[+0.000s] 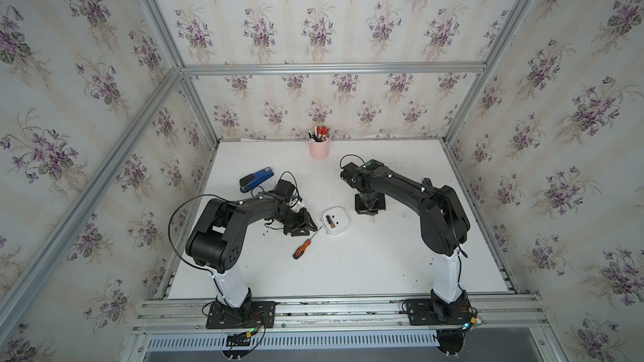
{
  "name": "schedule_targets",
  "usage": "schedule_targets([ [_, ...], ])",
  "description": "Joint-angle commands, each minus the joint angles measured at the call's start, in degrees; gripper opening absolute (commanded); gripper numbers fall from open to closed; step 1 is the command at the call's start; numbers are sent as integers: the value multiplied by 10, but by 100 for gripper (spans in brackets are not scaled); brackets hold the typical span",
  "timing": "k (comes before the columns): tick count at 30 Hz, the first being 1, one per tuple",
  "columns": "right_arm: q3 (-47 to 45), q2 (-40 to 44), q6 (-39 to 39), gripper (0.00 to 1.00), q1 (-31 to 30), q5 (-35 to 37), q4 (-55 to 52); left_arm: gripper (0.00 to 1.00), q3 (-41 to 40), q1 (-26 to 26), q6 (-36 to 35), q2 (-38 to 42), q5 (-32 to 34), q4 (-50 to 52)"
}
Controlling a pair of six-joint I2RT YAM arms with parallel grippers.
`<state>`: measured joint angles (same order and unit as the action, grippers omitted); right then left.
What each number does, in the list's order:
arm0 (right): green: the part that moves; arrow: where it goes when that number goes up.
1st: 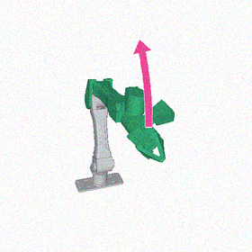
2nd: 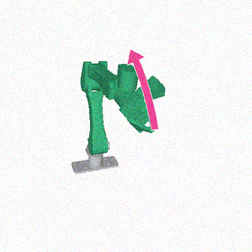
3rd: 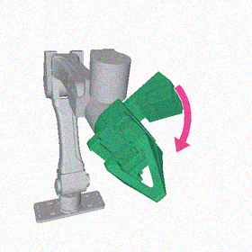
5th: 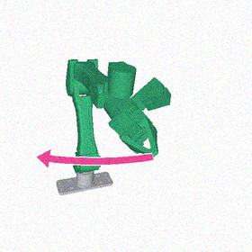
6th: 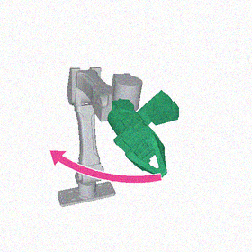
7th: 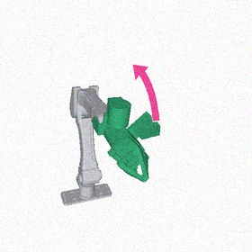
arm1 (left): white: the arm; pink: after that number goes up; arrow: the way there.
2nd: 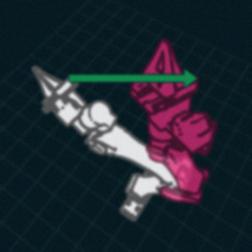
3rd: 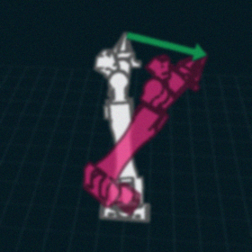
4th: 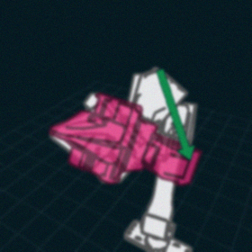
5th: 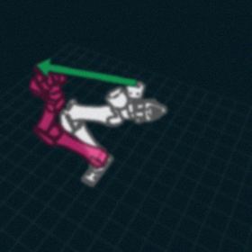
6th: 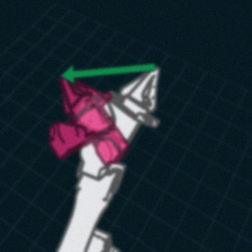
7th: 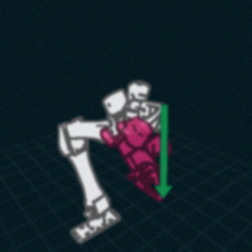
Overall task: Remove the battery from the alarm
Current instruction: Remove the cover from the alarm.
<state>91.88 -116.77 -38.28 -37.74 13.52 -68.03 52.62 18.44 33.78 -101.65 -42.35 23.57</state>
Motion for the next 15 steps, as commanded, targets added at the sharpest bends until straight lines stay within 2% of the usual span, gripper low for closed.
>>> schedule_targets([
  [1,-1,-24,24,0,4,28,18,43,0,0,-13,-3,42,13],
  [11,17,-72,38,0,9,34,32,43,10,0,-14,-5,47,20],
  [15,13,-68,40,13,9,23,39,43,11,0,-12,-5,49,20],
])
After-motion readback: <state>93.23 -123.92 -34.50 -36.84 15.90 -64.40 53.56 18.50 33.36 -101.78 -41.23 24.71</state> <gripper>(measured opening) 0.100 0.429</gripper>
